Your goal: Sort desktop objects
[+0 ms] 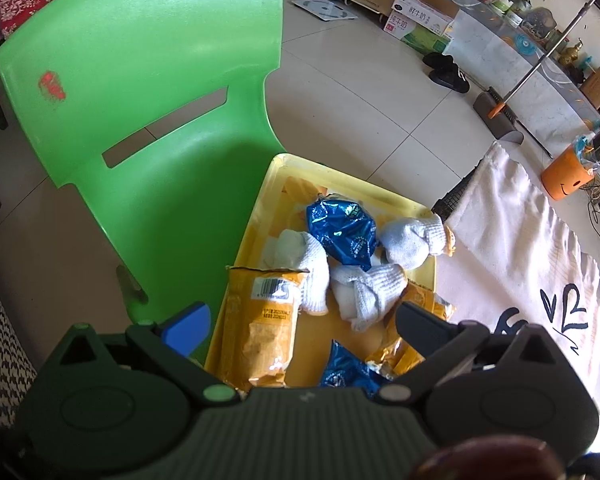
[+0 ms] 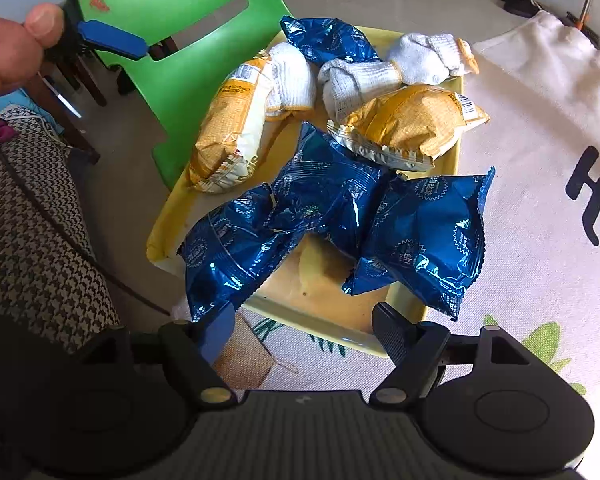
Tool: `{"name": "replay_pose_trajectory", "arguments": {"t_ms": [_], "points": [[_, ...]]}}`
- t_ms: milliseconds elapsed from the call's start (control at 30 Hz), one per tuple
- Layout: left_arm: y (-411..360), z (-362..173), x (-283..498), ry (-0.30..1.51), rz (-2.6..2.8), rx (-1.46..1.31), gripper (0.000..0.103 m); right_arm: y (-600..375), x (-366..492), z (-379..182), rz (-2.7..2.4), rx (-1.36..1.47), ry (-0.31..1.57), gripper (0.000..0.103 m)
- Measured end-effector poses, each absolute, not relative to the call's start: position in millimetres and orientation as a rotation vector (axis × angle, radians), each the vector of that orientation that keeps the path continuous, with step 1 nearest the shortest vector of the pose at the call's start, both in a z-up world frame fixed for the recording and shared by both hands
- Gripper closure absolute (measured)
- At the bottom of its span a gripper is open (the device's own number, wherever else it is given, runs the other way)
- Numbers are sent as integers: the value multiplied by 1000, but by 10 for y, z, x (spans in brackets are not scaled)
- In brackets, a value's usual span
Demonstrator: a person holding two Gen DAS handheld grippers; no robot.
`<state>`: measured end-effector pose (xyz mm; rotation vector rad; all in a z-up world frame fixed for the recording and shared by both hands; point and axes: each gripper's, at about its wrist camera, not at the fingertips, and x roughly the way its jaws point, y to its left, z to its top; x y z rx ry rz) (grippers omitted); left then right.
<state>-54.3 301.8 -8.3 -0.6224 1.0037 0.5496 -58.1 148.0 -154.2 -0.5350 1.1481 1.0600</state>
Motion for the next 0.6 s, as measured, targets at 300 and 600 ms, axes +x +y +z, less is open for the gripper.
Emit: {"name": "replay_pose_trajectory", "arguments": {"t_ms": [300, 600], "points": [[2838, 4, -560, 1011, 565, -524, 1, 1536, -373, -1665, 876, -365, 1184, 27], [2695, 89, -611, 1015, 563, -447, 1, 1383, -400, -1412, 911, -456, 1123, 27]]}}
